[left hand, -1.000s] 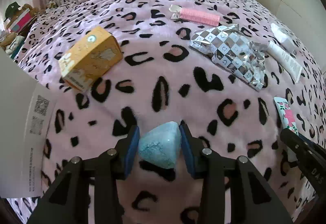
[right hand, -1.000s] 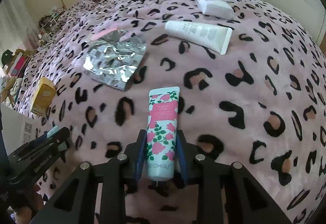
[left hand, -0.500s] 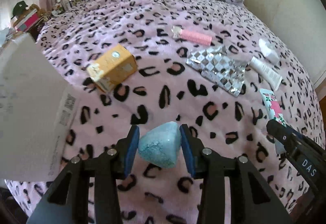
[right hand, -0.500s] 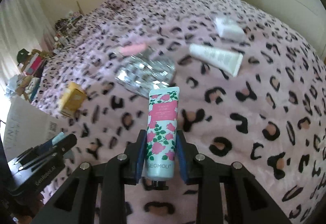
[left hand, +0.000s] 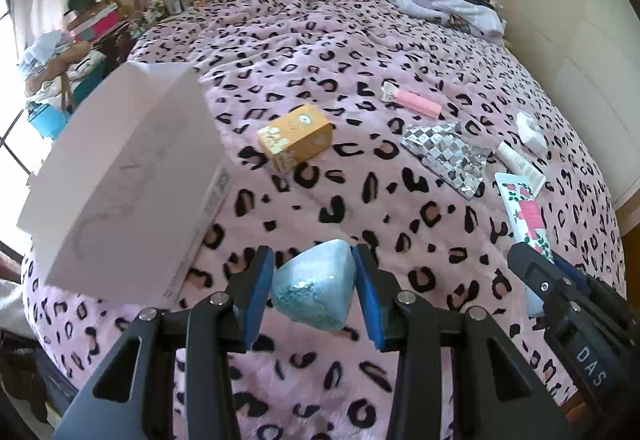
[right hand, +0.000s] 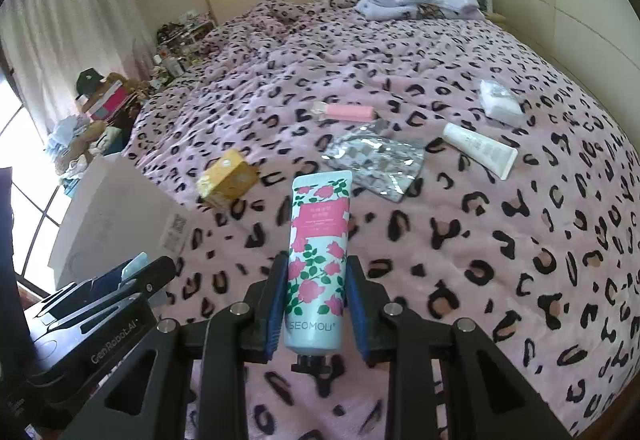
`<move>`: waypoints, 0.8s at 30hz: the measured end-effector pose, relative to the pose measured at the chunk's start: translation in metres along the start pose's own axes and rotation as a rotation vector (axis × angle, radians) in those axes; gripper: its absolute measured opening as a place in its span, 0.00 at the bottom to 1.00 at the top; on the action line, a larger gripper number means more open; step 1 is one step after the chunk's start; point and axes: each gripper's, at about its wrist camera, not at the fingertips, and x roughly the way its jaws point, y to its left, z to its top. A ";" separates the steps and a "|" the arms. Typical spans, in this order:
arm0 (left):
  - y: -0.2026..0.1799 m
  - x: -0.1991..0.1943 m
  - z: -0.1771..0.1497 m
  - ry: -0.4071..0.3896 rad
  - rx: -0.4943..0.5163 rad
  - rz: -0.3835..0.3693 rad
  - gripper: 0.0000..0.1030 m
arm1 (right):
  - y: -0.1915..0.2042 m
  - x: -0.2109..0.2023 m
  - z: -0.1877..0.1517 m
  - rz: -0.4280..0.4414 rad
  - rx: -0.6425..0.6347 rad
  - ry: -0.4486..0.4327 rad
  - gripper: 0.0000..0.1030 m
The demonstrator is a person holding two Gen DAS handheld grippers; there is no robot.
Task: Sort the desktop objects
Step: 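Carry teal stone with left tool while right tool carries hand-cream tube into the white box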
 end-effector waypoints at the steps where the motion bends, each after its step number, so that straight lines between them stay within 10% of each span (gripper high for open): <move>1: 0.003 -0.005 -0.001 -0.005 -0.006 0.001 0.40 | 0.004 -0.002 -0.001 0.004 -0.007 -0.002 0.28; 24: 0.095 -0.082 0.009 -0.105 -0.145 0.061 0.40 | 0.114 -0.025 0.019 0.176 -0.177 -0.024 0.28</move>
